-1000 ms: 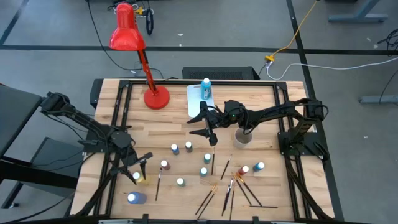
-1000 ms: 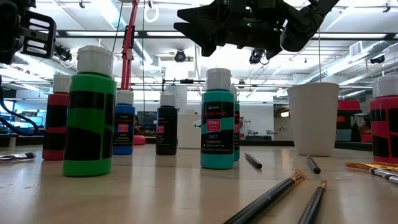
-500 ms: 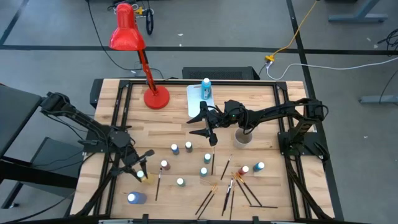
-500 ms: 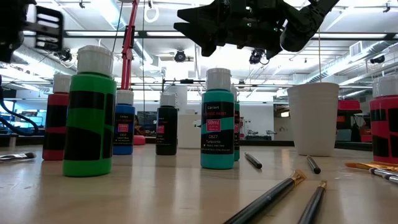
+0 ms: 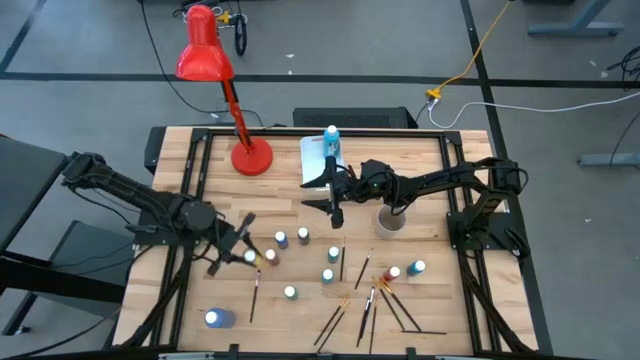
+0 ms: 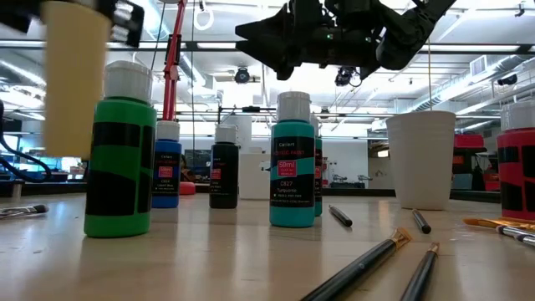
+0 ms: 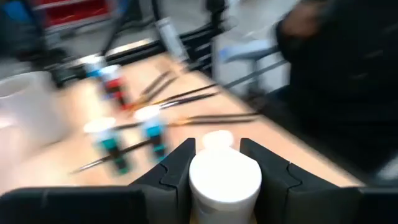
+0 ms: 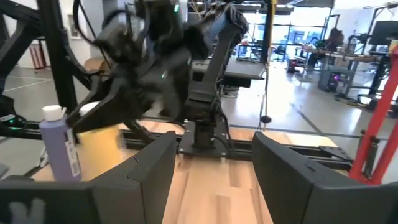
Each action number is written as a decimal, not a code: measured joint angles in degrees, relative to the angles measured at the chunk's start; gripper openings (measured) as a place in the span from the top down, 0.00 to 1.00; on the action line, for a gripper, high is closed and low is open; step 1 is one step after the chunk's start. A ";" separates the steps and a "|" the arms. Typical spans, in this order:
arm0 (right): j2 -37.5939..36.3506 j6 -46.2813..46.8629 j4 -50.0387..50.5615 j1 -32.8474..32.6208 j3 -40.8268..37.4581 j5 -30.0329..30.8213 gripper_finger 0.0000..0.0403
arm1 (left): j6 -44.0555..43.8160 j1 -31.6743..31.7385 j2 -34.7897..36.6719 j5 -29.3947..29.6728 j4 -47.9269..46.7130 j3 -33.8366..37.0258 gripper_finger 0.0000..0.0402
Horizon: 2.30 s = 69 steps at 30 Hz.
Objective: Pick & Place Paint Supplies
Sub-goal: Put the large yellow paint bottle into the white bin
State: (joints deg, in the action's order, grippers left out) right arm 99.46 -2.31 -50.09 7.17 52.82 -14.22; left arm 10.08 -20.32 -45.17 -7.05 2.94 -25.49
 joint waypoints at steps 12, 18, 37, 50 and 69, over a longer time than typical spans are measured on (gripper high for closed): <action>0.02 0.49 1.40 -1.30 0.00 -5.33 0.48 | 9.46 4.60 -0.34 3.20 -13.62 -18.35 0.69; 0.02 -1.54 2.20 -2.33 0.01 -5.33 0.48 | 12.95 10.91 -5.58 2.97 -11.79 -19.15 0.69; 0.02 -10.11 7.55 -2.35 -0.05 3.31 0.38 | 13.03 23.97 -23.26 -3.05 9.92 -19.07 0.68; 0.00 -10.58 0.14 -2.35 0.04 2.84 0.21 | 9.95 24.99 -24.61 -3.37 19.10 -19.18 0.67; 0.13 -7.94 7.63 -1.58 0.00 3.88 0.48 | 9.42 24.99 -28.76 -2.15 21.46 -19.31 0.75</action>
State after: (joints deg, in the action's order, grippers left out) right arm 99.59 -10.25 -42.46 5.59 52.82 -10.35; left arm 19.50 4.67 -73.93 -9.19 24.40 -44.80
